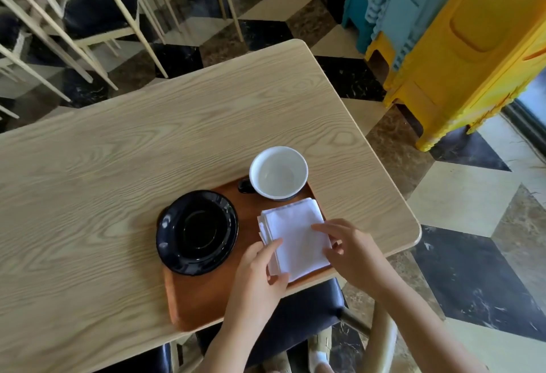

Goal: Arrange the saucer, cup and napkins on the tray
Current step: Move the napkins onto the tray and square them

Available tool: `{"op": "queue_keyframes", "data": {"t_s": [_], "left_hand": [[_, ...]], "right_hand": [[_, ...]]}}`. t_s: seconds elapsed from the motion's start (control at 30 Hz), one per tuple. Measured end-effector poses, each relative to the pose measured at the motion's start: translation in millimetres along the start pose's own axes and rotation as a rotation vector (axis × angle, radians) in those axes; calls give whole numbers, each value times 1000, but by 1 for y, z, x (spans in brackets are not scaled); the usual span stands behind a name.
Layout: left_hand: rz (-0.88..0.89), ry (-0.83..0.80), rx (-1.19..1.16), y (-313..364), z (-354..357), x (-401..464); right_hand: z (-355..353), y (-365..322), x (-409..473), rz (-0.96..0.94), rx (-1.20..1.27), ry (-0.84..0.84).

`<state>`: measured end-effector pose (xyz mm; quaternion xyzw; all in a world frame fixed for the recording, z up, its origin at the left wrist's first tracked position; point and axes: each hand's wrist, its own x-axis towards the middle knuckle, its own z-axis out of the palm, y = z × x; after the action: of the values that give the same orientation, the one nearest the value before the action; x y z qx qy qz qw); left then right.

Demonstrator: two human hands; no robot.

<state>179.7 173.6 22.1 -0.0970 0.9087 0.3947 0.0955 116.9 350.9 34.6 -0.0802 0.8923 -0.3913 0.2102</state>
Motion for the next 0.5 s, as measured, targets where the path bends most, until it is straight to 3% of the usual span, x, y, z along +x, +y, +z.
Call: {"op": "queue_keyframes", "data": {"t_s": [0.2, 0.33, 0.5], "left_hand": [[13, 12, 258, -1, 10, -8], [115, 71, 404, -14, 18, -8], [272, 79, 490, -35, 29, -4]], "right_hand": [[21, 7, -1, 30, -218, 55], [33, 16, -5, -116, -520, 167], [47, 27, -7, -225, -668, 140]]}}
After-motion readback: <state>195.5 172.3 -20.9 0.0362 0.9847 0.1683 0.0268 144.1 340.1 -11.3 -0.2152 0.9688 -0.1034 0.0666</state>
